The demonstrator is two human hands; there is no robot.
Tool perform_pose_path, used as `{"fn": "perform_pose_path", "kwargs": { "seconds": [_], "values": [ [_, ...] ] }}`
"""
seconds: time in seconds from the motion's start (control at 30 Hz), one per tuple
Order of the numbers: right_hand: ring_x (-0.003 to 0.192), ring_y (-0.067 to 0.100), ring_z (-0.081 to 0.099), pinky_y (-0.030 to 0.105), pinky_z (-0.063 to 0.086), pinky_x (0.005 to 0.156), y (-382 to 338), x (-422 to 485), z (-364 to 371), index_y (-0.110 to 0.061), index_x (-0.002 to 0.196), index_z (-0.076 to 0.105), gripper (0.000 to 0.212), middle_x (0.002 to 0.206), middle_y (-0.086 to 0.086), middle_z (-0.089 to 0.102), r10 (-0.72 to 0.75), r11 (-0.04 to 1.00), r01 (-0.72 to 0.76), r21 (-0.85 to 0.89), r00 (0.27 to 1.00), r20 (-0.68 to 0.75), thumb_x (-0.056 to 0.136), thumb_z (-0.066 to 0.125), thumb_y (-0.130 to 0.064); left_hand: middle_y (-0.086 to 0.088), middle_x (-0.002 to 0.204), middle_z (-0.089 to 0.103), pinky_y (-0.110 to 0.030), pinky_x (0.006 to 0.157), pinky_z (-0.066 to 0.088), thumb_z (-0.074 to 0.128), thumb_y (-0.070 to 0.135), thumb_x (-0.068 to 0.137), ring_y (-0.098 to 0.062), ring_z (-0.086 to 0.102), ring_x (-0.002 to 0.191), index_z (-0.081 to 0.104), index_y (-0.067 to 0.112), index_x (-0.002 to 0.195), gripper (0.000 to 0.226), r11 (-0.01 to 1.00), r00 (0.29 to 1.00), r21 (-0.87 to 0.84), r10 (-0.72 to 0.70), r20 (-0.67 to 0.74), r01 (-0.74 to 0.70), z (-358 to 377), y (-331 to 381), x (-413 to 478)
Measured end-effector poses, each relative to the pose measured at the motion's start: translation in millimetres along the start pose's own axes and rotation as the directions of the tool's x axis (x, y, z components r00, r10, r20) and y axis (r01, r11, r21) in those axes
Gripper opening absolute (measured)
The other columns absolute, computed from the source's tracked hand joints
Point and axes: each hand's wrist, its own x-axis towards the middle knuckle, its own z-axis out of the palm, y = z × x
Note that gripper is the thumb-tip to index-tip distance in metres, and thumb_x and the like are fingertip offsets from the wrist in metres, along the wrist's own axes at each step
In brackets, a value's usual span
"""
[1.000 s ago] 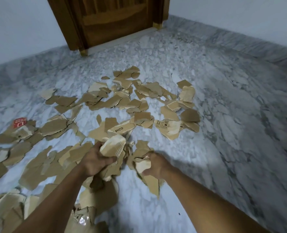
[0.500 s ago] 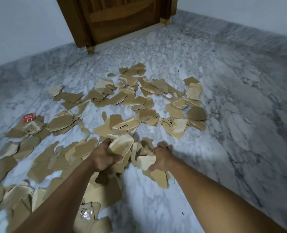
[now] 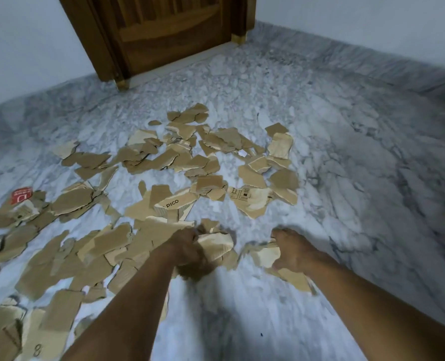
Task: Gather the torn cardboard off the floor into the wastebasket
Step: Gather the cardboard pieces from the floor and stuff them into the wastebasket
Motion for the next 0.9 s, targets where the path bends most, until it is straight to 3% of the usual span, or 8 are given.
{"fn": "perform_pose_path", "kwargs": {
  "seconds": [0.1,0.27,0.47,0.6,0.7,0.77,0.83,0.9],
  "values": [
    [0.123,0.029,0.054,0.036,0.05,0.095,11,-5,12,-0.014,0.135,0.042,0.066,0.136,0.011,0.053,0.031,0.998,-0.031,-0.054,1.0,-0.001,0.082,0.078,-0.029,-0.012,0.139,0.048,-0.035,0.105,0.04,0.062,0.021,0.084,-0.029,0.045,0.127,0.044,0.011,0.139,0.059,0.981,0.992,0.194,0.013,-0.125,0.012,22,8,5],
    [0.123,0.029,0.056,0.036,0.049,0.091,15,-5,15,-0.017,0.137,0.04,0.071,0.138,0.007,0.052,0.065,0.991,-0.061,-0.121,0.997,0.032,0.082,0.075,-0.044,-0.012,0.126,0.057,-0.038,0.099,0.048,0.062,0.021,0.081,-0.029,0.055,0.117,0.042,0.014,0.136,0.058,0.994,0.98,0.086,-0.052,-0.191,0.069,30,6,3],
    [0.119,0.027,0.058,0.035,0.049,0.088,19,-11,18,-0.017,0.126,0.047,0.062,0.132,0.005,0.055,0.052,0.995,-0.049,-0.087,0.998,0.03,0.081,0.077,-0.046,-0.01,0.127,0.06,-0.033,0.095,0.047,0.07,0.026,0.078,-0.027,0.056,0.118,0.048,0.015,0.135,0.062,0.99,0.987,0.036,-0.129,-0.1,0.133,31,9,-1],
    [0.12,0.023,0.056,0.034,0.05,0.092,34,-16,19,-0.017,0.134,0.048,0.085,0.133,0.001,0.055,0.065,0.983,-0.084,0.164,0.991,0.116,0.068,0.082,-0.059,-0.007,0.129,0.058,-0.033,0.093,0.048,0.07,0.034,0.08,-0.025,0.056,0.116,0.05,0.018,0.132,0.058,0.994,0.995,0.071,-0.082,0.05,0.079,29,7,-9],
    [0.106,0.017,0.066,0.025,0.052,0.079,45,-27,11,-0.019,0.113,0.063,0.07,0.112,-0.007,0.07,0.026,0.845,-0.086,0.527,0.992,0.12,0.06,0.087,-0.058,0.0,0.112,0.066,-0.029,0.085,0.05,0.08,0.047,0.067,-0.019,0.062,0.103,0.061,0.023,0.118,0.059,0.999,0.99,-0.013,-0.049,0.136,0.051,25,9,-18],
    [0.103,0.014,0.068,0.028,0.055,0.084,49,-36,3,-0.021,0.109,0.066,0.064,0.107,-0.007,0.073,0.008,0.713,-0.096,0.695,0.992,0.128,0.061,0.087,-0.058,0.005,0.095,0.07,-0.026,0.074,0.051,0.083,0.042,0.068,-0.013,0.064,0.088,0.066,0.025,0.109,0.047,0.978,0.988,-0.209,0.026,0.152,0.006,18,26,-30],
    [0.116,0.016,0.063,0.035,0.054,0.092,49,-42,-6,-0.023,0.121,0.059,0.084,0.125,-0.006,0.067,0.032,0.588,-0.107,0.802,0.994,0.109,0.055,0.087,-0.068,0.005,0.086,0.073,-0.027,0.065,0.052,0.081,0.03,0.075,-0.015,0.068,0.079,0.068,0.021,0.105,0.034,0.912,0.983,-0.407,0.109,0.147,-0.041,10,58,-42],
    [0.122,0.023,0.061,0.041,0.052,0.097,50,-42,-17,-0.022,0.132,0.056,0.101,0.133,-0.001,0.064,0.041,0.454,-0.081,0.887,0.997,0.069,0.05,0.087,-0.073,-0.005,0.095,0.076,-0.034,0.068,0.054,0.082,0.03,0.072,-0.027,0.072,0.089,0.071,0.017,0.105,0.036,0.838,0.982,-0.537,0.169,0.087,-0.097,5,95,-46]
  ]
}}
